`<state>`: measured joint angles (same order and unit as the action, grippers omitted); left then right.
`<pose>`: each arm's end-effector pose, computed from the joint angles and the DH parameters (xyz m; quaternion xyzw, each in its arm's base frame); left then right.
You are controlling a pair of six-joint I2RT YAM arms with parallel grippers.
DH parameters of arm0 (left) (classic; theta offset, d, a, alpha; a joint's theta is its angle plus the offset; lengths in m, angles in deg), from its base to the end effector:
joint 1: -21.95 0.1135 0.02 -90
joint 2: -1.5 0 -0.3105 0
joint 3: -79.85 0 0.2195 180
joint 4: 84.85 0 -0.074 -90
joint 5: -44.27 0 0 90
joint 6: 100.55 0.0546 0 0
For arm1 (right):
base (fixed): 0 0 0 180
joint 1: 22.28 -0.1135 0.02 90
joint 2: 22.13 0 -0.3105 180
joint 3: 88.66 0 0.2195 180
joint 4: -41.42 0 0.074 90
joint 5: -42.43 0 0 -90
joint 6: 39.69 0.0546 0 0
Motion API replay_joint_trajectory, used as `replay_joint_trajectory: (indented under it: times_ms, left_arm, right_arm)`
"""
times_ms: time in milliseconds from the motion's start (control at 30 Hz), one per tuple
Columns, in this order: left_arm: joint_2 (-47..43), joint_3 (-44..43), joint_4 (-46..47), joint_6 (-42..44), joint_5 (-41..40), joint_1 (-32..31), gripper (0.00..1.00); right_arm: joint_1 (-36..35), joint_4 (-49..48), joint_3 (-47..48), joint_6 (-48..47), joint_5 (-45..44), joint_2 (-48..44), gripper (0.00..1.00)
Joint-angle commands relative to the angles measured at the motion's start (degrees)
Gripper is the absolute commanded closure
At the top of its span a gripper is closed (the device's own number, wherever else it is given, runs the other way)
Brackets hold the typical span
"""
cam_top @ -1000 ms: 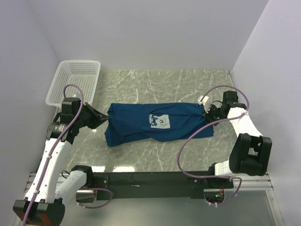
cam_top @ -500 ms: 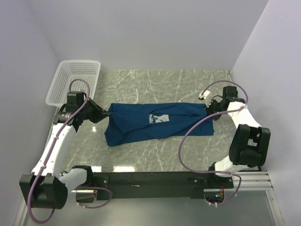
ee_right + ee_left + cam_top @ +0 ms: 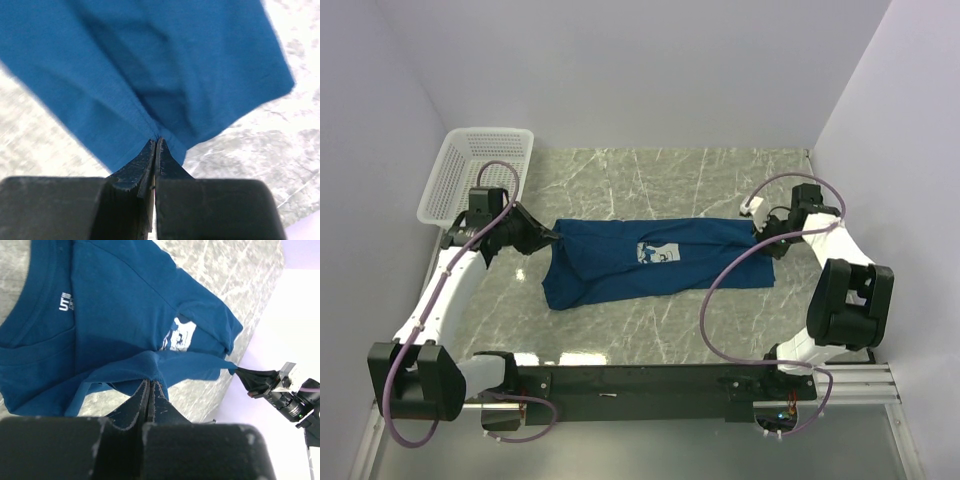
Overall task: Fold and stack the t-shirts
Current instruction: Fold the tshirt
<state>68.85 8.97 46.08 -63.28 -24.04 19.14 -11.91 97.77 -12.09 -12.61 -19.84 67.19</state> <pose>0.2056 -0.0303 0.3245 -0.3191 0.8543 -0.3272 0.2476 0.2741 -0.0243 0.2613 -0.4616 0.8369 0.0840 0.2819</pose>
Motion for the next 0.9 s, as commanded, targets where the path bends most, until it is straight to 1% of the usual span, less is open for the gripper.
replay_joint_trajectory:
  times_ms: [0, 33, 67, 100, 200, 233, 333, 400, 500, 567, 600, 767, 800, 867]
  left_arm:
    - [-2.31, -2.28, 1.49, 2.63, 3.44, 0.26, 1.00]
    - [-4.23, -1.84, 0.87, 2.89, 4.49, 0.26, 1.00]
    - [-5.29, -1.32, -0.35, 2.98, 5.37, 0.26, 1.00]
    - [-7.91, -0.01, -1.23, 3.07, 5.90, 0.26, 1.00]
    - [-12.58, 4.38, -4.84, 2.55, 7.66, 0.26, 1.00]
    - [-16.16, 5.79, -5.54, 2.28, 7.92, 0.26, 1.00]
    - [-21.99, 11.06, -9.15, 1.14, 7.92, -0.35, 1.00]
    - [-26.19, 16.49, -7.67, -1.48, 9.59, -0.71, 1.00]
    - [-28.85, 20.04, -7.13, -3.25, 11.00, -0.79, 1.00]
    - [-29.65, 19.17, -8.71, -2.91, 10.48, -0.88, 1.00]
    - [-29.39, 17.16, -9.41, -2.38, 9.34, -0.97, 1.00]
    - [-28.50, 8.46, -14.77, -0.97, 3.63, -1.32, 1.00]
    - [-28.77, 6.09, -15.65, -0.97, 2.66, -1.41, 1.00]
    - [-29.29, 4.32, -17.49, -1.15, 0.46, -1.59, 1.00]
  right_arm:
    - [0.35, 10.62, -0.85, -10.25, 5.04, -7.38, 1.00]
    - [0.61, 13.27, -1.64, -12.73, 5.41, -11.23, 1.00]
    - [0.53, 15.74, -3.12, -14.93, 5.41, -13.10, 1.00]
    - [0.70, 20.81, -4.01, -19.39, 4.97, -16.60, 1.00]
    - [0.53, 26.03, -8.14, -24.78, 2.52, -21.36, 1.00]
    - [0.61, 26.65, -9.37, -25.67, 0.25, -24.34, 1.00]
    - [0.61, 27.54, -15.34, -28.40, -2.67, -30.49, 1.00]
    - [0.53, 28.06, -19.39, -29.71, -4.96, -34.88, 1.00]
    - [0.61, 27.19, -23.08, -30.42, -7.94, -38.51, 1.00]
    - [0.61, 26.22, -24.66, -30.25, -9.70, -41.23, 1.00]
    - [0.53, 25.44, -24.93, -29.99, -9.97, -42.29, 1.00]
    - [1.23, 23.15, -25.02, -27.97, -10.32, -42.65, 1.00]
    - [1.23, 20.71, -25.29, -26.31, -10.85, -42.56, 1.00]
    - [1.76, 16.14, -26.60, -23.32, -12.42, -42.12, 1.00]
